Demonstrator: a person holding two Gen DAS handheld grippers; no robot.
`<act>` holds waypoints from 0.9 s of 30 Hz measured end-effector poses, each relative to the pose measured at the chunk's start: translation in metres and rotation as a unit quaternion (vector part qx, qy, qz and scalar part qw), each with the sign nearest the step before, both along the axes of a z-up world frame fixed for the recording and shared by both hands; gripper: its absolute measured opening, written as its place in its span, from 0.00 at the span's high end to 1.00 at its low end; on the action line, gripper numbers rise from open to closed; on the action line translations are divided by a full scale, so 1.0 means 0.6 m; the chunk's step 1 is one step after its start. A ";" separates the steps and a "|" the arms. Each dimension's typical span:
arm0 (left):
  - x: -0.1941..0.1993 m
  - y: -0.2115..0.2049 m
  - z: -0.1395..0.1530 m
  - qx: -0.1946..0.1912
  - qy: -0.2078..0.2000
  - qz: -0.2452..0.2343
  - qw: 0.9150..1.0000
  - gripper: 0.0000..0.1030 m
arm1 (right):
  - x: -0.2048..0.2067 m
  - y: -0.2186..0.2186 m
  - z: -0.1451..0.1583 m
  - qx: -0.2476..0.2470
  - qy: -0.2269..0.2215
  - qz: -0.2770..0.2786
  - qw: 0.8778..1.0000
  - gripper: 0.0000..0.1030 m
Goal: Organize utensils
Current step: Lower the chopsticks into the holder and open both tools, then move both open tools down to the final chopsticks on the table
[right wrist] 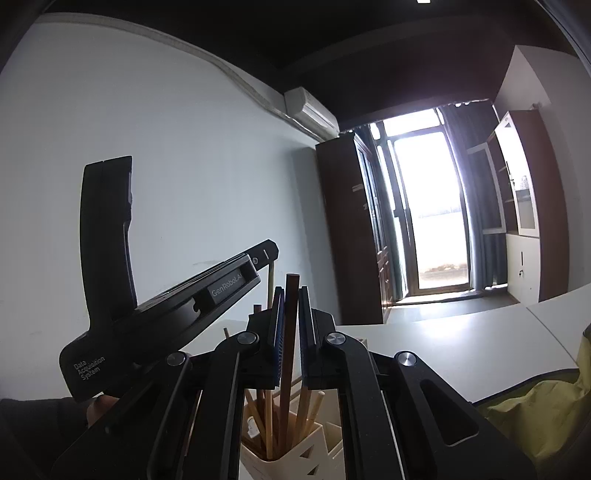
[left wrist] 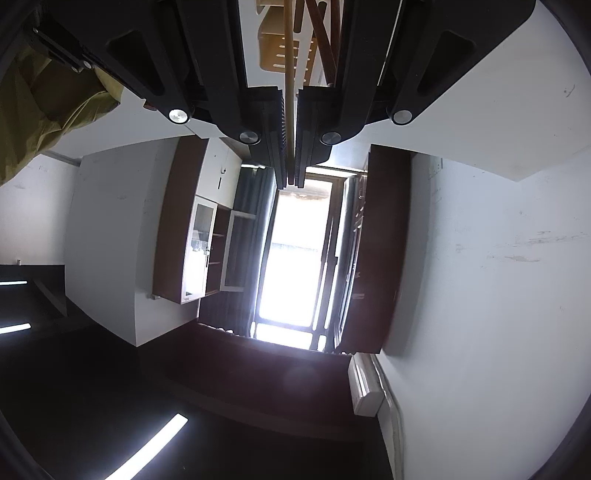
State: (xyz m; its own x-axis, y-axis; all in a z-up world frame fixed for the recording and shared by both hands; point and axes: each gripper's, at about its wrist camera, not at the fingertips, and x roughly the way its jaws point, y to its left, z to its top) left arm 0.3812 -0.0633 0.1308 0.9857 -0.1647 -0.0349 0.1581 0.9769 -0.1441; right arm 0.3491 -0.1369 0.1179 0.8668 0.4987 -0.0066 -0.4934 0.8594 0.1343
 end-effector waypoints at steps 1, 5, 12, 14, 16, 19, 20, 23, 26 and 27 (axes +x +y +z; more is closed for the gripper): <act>0.000 0.001 -0.003 0.002 0.003 0.001 1.000 0.96 | -0.003 0.001 0.000 -0.002 -0.001 0.001 1.000 0.92; 0.004 0.010 -0.021 -0.014 0.020 -0.004 1.000 0.96 | -0.006 0.007 0.003 -0.016 -0.001 0.004 1.000 0.92; -0.011 0.029 -0.014 -0.017 0.027 0.012 0.999 0.61 | -0.007 0.008 0.011 -0.024 0.009 0.007 1.000 0.91; -0.024 0.035 -0.001 -0.015 0.024 0.020 0.999 0.46 | -0.011 0.002 0.018 -0.015 0.007 0.006 1.000 0.85; -0.043 0.043 0.011 -0.017 0.022 0.031 0.999 0.41 | -0.020 -0.002 0.026 -0.013 0.004 -0.015 1.000 0.61; -0.079 0.060 0.037 -0.022 0.023 0.033 0.999 0.14 | -0.048 -0.017 0.045 0.007 -0.011 -0.011 1.000 0.43; -0.094 0.066 0.044 -0.019 0.022 0.037 0.999 0.10 | -0.061 -0.018 0.052 0.008 -0.017 -0.014 1.000 0.35; -0.139 0.084 0.053 0.008 0.033 0.042 0.999 0.06 | -0.103 -0.022 0.060 0.007 -0.023 -0.014 1.000 0.20; -0.176 0.106 0.037 0.047 0.075 0.051 0.995 0.06 | -0.138 -0.013 0.048 -0.018 -0.004 -0.009 1.000 0.13; -0.189 0.115 0.025 0.061 0.093 0.056 0.992 0.06 | -0.147 -0.009 0.038 -0.028 0.007 -0.005 1.000 0.12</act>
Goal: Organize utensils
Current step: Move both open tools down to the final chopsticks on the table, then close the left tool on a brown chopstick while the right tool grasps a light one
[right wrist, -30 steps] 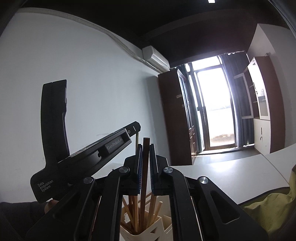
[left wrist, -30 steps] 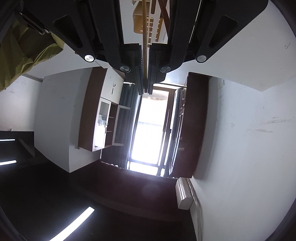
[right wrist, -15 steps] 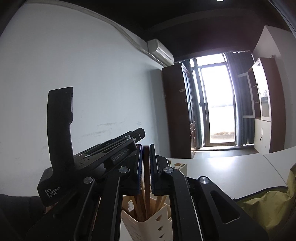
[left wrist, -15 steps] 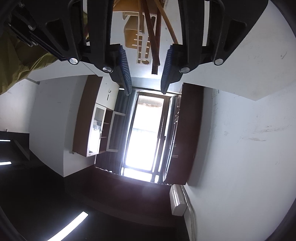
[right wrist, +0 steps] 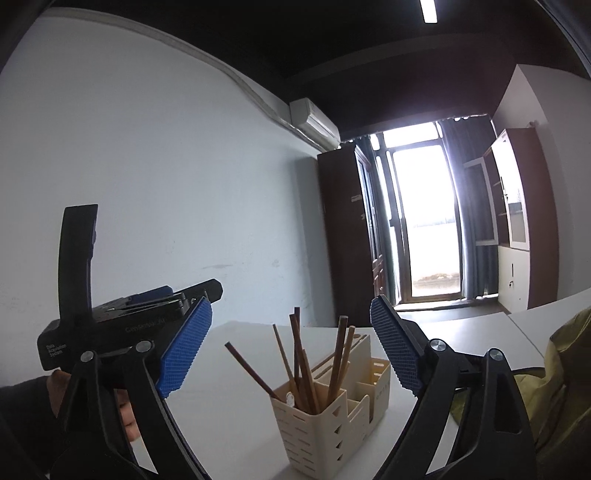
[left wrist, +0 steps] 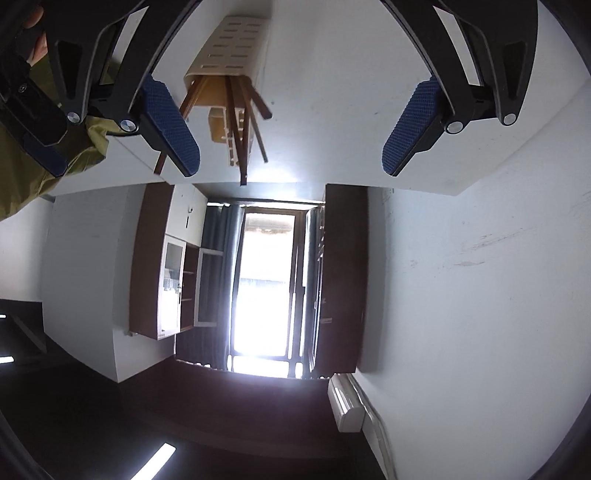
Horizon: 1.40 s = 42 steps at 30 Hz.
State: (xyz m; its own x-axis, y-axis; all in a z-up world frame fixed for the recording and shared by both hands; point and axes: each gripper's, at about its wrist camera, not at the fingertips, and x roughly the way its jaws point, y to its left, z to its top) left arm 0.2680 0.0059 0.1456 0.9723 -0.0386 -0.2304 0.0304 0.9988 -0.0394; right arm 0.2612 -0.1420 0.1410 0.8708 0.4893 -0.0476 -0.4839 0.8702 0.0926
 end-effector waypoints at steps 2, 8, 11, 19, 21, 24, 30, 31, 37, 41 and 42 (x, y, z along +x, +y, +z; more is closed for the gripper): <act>-0.019 0.017 -0.035 0.028 0.046 0.006 0.999 0.06 | -0.013 0.013 -0.028 -0.023 0.042 0.008 0.999 0.11; -0.037 0.061 -0.211 0.075 0.248 0.002 0.966 0.06 | -0.036 0.093 -0.161 -0.129 0.220 0.071 0.964 0.11; -0.049 0.088 -0.297 0.061 0.317 -0.001 0.947 0.06 | -0.062 0.142 -0.230 -0.191 0.274 0.084 0.939 0.11; -0.040 0.088 -0.349 0.053 0.336 -0.016 0.940 0.07 | -0.090 0.223 -0.319 -0.257 0.300 0.065 0.916 0.11; -0.034 0.078 -0.350 0.065 0.338 -0.004 0.939 0.07 | -0.088 0.242 -0.328 -0.285 0.290 0.041 0.913 0.11; -0.033 0.071 -0.358 0.064 0.349 -0.012 0.935 0.15 | -0.084 0.260 -0.345 -0.325 0.283 0.023 0.902 0.29; -0.035 0.051 -0.375 0.086 0.361 -0.022 0.928 0.15 | -0.066 0.242 -0.363 -0.330 0.295 0.032 0.896 0.49; -0.036 0.051 -0.379 0.084 0.362 -0.024 0.928 0.15 | -0.059 0.234 -0.363 -0.328 0.296 0.029 0.897 0.53; -0.036 0.048 -0.385 0.064 0.375 -0.053 0.923 0.31 | -0.025 0.186 -0.364 -0.293 0.323 0.022 0.900 0.87; -0.043 0.035 -0.384 0.070 0.376 -0.061 0.922 0.34 | -0.014 0.179 -0.361 -0.283 0.331 0.021 0.900 0.87; -0.047 0.031 -0.382 0.071 0.375 -0.065 0.922 0.37 | -0.014 0.178 -0.360 -0.282 0.333 0.022 0.900 0.87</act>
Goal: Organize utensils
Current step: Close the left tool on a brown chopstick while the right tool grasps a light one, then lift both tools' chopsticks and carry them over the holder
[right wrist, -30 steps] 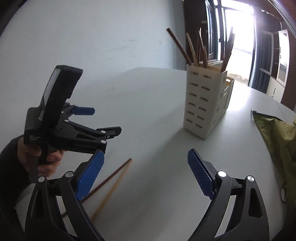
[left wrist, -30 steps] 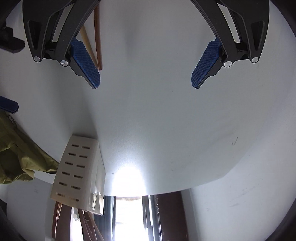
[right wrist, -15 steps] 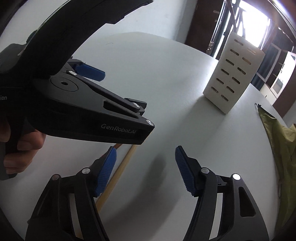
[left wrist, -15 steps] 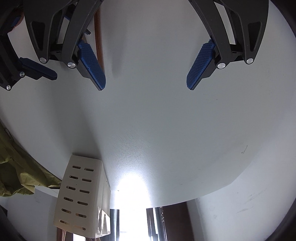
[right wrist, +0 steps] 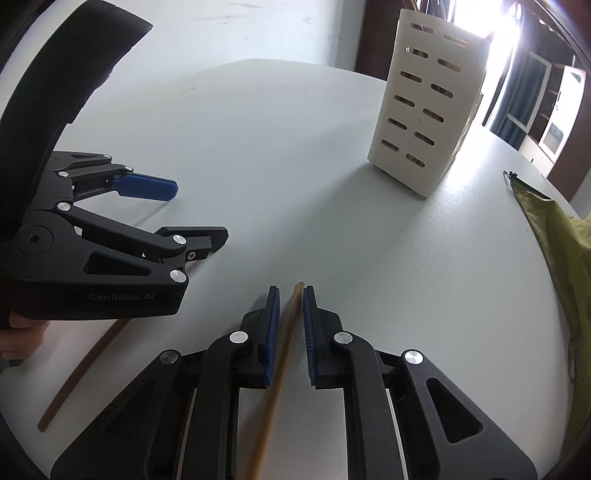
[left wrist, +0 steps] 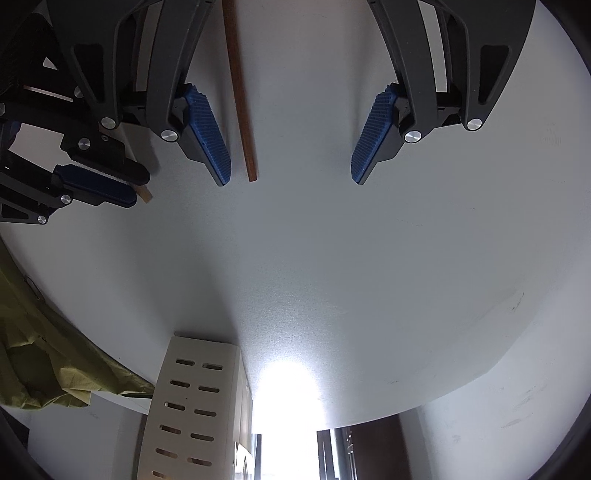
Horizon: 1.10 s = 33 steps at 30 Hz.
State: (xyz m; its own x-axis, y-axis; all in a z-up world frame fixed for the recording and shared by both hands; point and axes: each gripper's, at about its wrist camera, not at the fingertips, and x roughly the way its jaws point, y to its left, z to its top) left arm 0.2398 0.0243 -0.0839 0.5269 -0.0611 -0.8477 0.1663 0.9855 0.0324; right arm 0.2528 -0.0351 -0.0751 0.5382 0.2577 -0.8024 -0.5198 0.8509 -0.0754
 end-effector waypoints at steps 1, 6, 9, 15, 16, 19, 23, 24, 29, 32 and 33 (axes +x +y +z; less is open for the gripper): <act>-0.002 -0.003 0.001 -0.002 -0.001 -0.003 1.000 0.42 | 0.005 0.002 0.002 -0.004 -0.001 0.002 1.000 0.87; -0.012 -0.017 0.004 0.003 -0.002 -0.021 1.000 0.94 | 0.000 0.006 -0.001 -0.014 -0.009 0.008 1.000 0.87; -0.014 -0.020 0.003 0.000 -0.001 -0.025 1.000 0.95 | -0.018 0.017 0.001 -0.003 -0.004 0.007 1.000 0.94; -0.003 0.014 0.009 -0.063 0.021 -0.018 0.998 0.96 | -0.021 -0.001 0.035 0.078 -0.006 0.008 0.997 0.95; -0.005 0.017 0.013 -0.067 0.015 -0.016 0.997 0.96 | -0.023 -0.004 0.042 0.089 -0.007 0.009 0.996 0.95; -0.013 0.022 0.029 -0.087 0.002 -0.021 0.996 0.96 | -0.019 -0.014 0.059 0.123 0.000 0.013 0.992 0.95; -0.024 0.022 0.064 -0.110 -0.021 -0.031 0.993 0.96 | -0.022 -0.040 0.098 0.176 -0.007 0.014 0.984 0.95; -0.029 0.023 0.074 -0.114 -0.027 -0.031 0.993 0.96 | -0.025 -0.048 0.115 0.191 -0.015 0.014 0.981 0.95; -0.058 0.017 0.131 -0.151 -0.055 -0.042 0.986 0.96 | -0.054 -0.093 0.201 0.259 -0.058 0.016 0.964 0.95; -0.088 0.013 0.174 -0.163 -0.084 -0.056 0.981 0.96 | -0.083 -0.109 0.249 0.280 -0.094 0.024 0.955 0.95; -0.098 0.012 0.187 -0.167 -0.093 -0.061 0.980 0.96 | -0.094 -0.113 0.265 0.285 -0.107 0.026 0.952 0.95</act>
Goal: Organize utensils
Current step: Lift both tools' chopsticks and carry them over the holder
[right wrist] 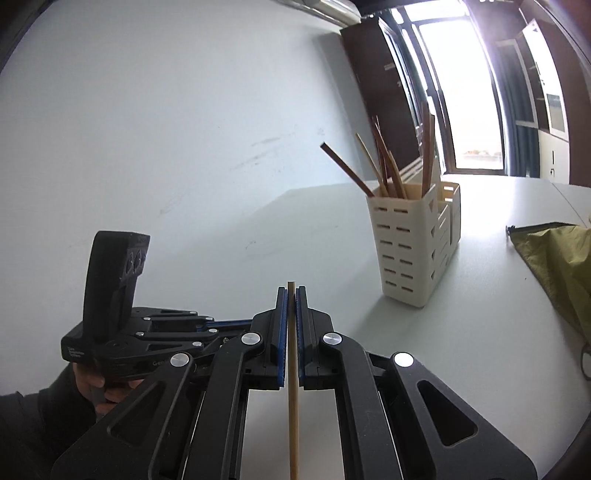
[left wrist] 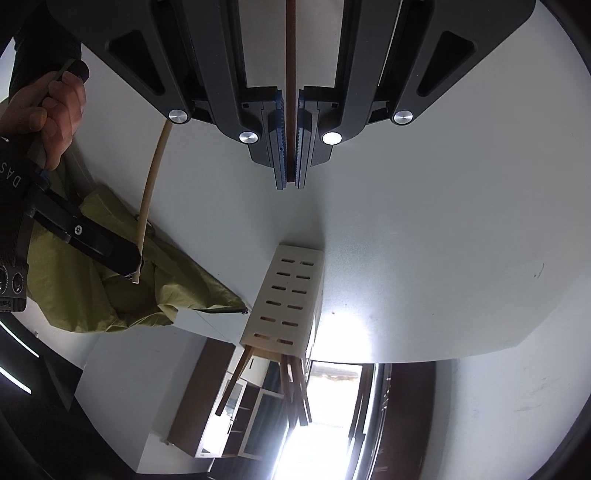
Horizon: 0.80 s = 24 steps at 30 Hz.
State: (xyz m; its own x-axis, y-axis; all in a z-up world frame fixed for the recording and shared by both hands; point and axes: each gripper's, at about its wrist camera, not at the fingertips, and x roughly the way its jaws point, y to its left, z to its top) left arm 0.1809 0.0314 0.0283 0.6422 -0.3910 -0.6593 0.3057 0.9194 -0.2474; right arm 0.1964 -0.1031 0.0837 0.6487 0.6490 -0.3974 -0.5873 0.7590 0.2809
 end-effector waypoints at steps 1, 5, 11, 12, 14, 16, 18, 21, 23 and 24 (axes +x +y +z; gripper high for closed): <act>-0.009 0.000 0.013 -0.004 -0.010 -0.004 1.000 0.96 | -0.010 -0.003 0.014 0.005 -0.012 0.000 1.000 0.95; -0.030 0.000 0.054 -0.017 -0.037 -0.008 0.999 0.96 | -0.043 -0.011 0.056 0.026 -0.050 0.001 0.998 0.95; -0.037 0.005 0.103 -0.027 -0.057 -0.006 0.998 0.96 | -0.068 -0.029 0.099 0.045 -0.083 -0.001 0.996 0.95; -0.038 0.005 0.111 -0.029 -0.061 -0.005 0.998 0.96 | -0.067 -0.032 0.102 0.047 -0.086 -0.005 0.995 0.95; -0.040 0.003 0.128 -0.032 -0.070 -0.007 0.997 0.96 | -0.057 -0.041 0.104 0.051 -0.086 -0.007 0.995 0.95; -0.040 -0.001 0.145 -0.029 -0.077 -0.010 0.997 0.96 | -0.051 -0.049 0.107 0.054 -0.087 -0.011 0.995 0.95; -0.034 -0.006 0.160 -0.030 -0.082 -0.012 0.996 0.96 | -0.046 -0.057 0.116 0.056 -0.092 -0.014 0.994 0.95; -0.027 -0.012 0.183 -0.030 -0.089 -0.011 0.996 0.97 | -0.026 -0.070 0.129 0.059 -0.096 -0.017 0.993 0.95; -0.018 -0.015 0.199 -0.028 -0.095 -0.010 0.995 0.97 | -0.011 -0.076 0.139 0.061 -0.099 -0.020 0.993 0.95; -0.014 -0.016 0.208 -0.027 -0.098 -0.010 0.995 0.97 | -0.002 -0.078 0.145 0.060 -0.101 -0.020 0.993 0.95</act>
State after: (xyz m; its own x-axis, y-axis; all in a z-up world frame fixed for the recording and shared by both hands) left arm 0.1725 0.0221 0.1529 0.7481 -0.4357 -0.5004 0.3701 0.9000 -0.2303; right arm 0.1950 -0.1496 0.1706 0.7331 0.6567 -0.1771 -0.6117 0.7504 0.2506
